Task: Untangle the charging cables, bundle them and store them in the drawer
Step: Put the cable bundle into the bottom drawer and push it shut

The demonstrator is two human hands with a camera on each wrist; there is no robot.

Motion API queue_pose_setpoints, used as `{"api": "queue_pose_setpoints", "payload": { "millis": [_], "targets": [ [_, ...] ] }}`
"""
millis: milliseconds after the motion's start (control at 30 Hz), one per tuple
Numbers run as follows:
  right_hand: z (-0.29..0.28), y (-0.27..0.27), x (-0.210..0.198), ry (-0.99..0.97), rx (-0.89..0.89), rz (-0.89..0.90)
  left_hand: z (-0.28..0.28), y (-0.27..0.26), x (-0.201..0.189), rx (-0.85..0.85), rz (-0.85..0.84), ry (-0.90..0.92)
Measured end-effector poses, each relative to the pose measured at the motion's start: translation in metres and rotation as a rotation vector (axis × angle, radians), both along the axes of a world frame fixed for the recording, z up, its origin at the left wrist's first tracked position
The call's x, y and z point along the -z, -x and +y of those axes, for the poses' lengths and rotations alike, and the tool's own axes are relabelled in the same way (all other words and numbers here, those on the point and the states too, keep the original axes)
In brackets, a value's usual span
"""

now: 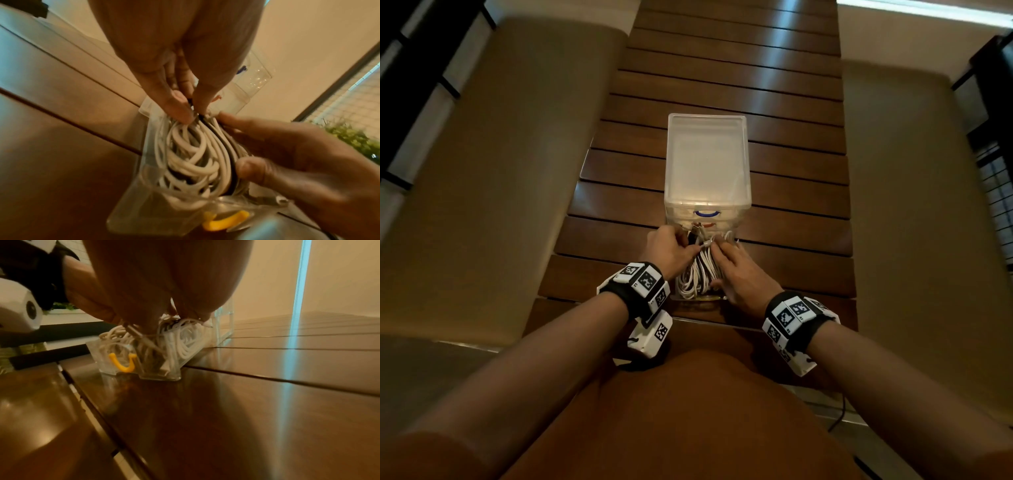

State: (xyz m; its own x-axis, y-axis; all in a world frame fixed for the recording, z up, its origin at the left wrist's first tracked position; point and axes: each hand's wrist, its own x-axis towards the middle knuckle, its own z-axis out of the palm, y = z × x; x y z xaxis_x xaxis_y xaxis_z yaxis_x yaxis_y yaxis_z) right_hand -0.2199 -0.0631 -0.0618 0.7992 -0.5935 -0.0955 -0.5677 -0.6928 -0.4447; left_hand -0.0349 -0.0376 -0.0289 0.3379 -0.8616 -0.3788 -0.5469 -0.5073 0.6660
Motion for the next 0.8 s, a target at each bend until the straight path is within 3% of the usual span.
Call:
{"api": "queue_pose_setpoints", "payload": {
  "millis": [200,333,600,800],
  "targets": [
    [0.0,0.004,0.0,-0.075,0.142,-0.295,-0.004,-0.002,0.0,0.044,-0.063,-0.048],
    [-0.005,0.007,0.001,-0.148,0.231,-0.247,-0.003,0.001,-0.008,0.105,-0.09,-0.067],
    [-0.013,0.019,-0.016,-0.278,0.209,-0.185,-0.004,0.028,-0.017,0.132,-0.238,-0.114],
    [-0.007,0.021,-0.012,-0.185,0.534,-0.382,-0.003,0.03,-0.017,0.135,-0.292,-0.092]
  ]
}}
